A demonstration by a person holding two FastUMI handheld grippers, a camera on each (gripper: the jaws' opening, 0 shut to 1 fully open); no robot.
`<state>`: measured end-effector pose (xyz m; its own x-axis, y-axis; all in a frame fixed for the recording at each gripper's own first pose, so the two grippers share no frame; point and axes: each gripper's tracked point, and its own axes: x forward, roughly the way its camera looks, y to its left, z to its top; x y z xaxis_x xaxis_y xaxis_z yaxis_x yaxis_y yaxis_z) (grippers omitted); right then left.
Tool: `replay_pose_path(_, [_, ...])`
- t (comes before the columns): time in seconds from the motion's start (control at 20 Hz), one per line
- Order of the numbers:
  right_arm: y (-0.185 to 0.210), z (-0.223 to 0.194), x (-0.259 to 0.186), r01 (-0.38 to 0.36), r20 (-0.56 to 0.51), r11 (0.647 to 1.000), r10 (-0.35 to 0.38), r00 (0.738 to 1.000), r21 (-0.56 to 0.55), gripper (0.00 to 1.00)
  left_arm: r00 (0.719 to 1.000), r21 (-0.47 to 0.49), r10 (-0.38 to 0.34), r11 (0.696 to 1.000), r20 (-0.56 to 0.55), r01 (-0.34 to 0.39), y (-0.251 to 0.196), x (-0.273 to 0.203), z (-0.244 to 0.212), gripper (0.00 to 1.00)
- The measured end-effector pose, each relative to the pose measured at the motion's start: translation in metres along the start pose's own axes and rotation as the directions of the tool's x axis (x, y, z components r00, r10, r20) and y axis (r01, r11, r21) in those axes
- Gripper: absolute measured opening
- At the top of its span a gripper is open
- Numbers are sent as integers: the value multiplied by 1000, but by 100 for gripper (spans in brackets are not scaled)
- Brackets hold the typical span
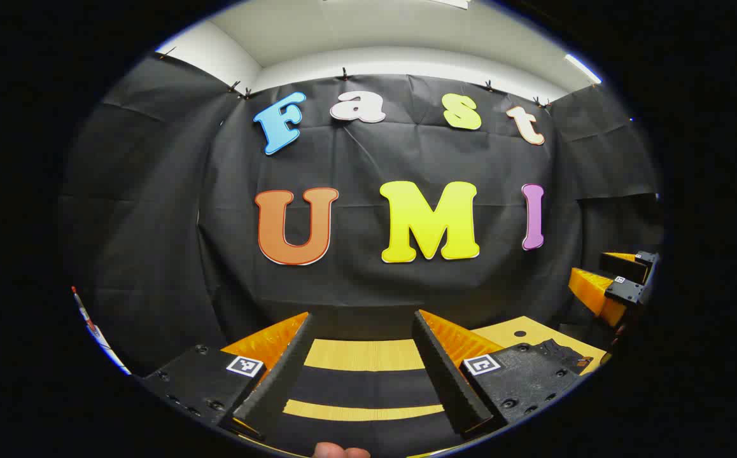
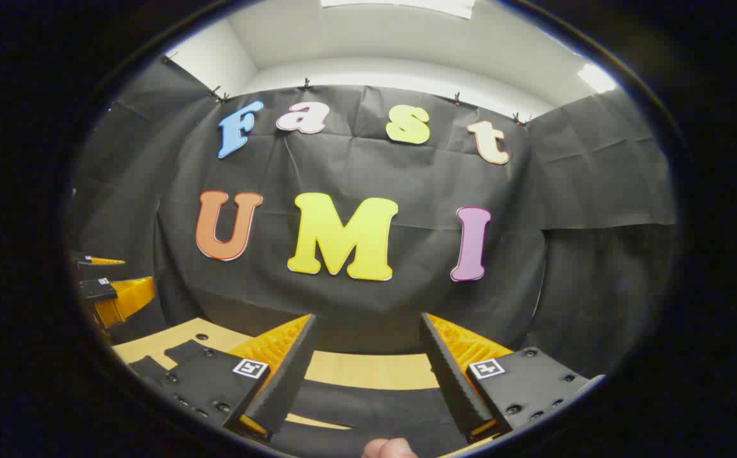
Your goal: Grasp the waist and the cuffs of the jeans and fold them to make the two legs overlap; first hold the waist and fold one-third of the jeans toward the cuffs, then hold the cuffs and fold the remaining one-third in the same direction to finish folding.
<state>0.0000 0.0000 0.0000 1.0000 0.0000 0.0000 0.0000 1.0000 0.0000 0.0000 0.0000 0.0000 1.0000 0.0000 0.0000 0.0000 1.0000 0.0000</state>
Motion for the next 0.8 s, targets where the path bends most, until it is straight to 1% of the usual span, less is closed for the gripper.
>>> replay_pose_path(0.2, [-3,-2,4,-6,-1,1000,6,1000,4,98,1000,-2,3,1000,2,-3,-2,4,1,98])
replay_pose_path(0.4, [-8,-5,7,-8,-5,1000,8,1000,5,98,1000,-9,-10,1000,-1,10,-12,7,-1,98])
replay_pose_path(0.8, [-23,-21,19,-4,-34,1000,5,999,4,98,999,1,-13,1000,-32,13,-19,16,-14,98])
